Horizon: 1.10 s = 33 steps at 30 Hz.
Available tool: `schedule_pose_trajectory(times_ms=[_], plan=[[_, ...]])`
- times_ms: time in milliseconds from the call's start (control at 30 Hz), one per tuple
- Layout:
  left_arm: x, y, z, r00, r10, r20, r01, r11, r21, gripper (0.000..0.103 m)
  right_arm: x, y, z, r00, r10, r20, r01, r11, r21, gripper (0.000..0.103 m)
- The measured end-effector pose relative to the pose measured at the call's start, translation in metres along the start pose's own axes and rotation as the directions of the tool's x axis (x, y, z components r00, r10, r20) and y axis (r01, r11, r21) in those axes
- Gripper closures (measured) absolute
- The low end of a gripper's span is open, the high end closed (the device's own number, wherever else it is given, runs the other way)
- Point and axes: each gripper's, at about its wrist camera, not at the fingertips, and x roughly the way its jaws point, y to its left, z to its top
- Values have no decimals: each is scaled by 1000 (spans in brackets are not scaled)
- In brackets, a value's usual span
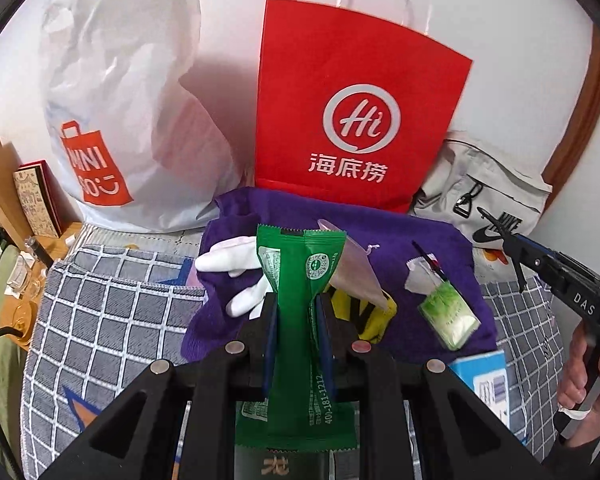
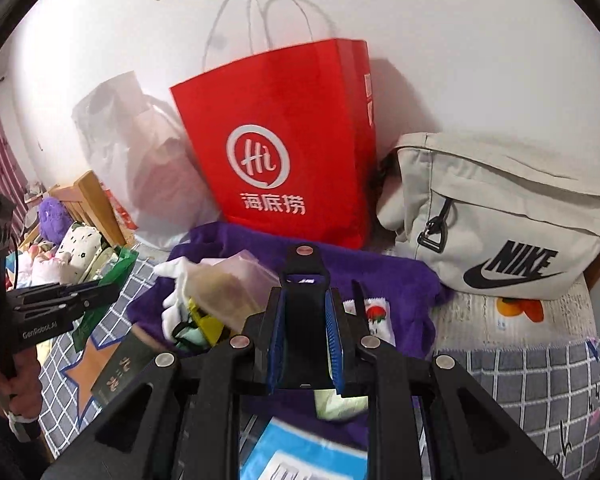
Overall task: Organize soft objects
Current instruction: 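Lift the green sachet with the left gripper and carry it to the towel, then lower the green sachet onto the towel and open the left gripper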
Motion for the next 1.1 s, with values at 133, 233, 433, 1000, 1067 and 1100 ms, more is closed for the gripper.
schedule_pose_trajectory(times_ms=[133,233,433,1000,1067,1100], plan=[[19,3,7,1000,-2,-25,1,1000,-8,85,23,-8,5,1000,6,-16,-6,1000,13,83],[32,5,10,999,-2,-38,1,1000,-14,85,38,-14,3,999,5,-37,-4,1000,20,83],[55,6,18,998,-15,-56,14,1000,-20,85,66,-20,-4,995,7,-102,-6,1000,11,83],[92,1,22,993,3,-118,-3,1000,1,81,108,-25,-18,972,5,-234,-7,1000,-6,83],[94,3,22,992,0,-122,-1,1000,-10,80,109,-25,-20,971,2,-241,-5,1000,-12,82],[95,3,21,992,-7,-127,5,1000,-13,80,109,-25,-20,970,1,-242,-5,1000,-14,82]])
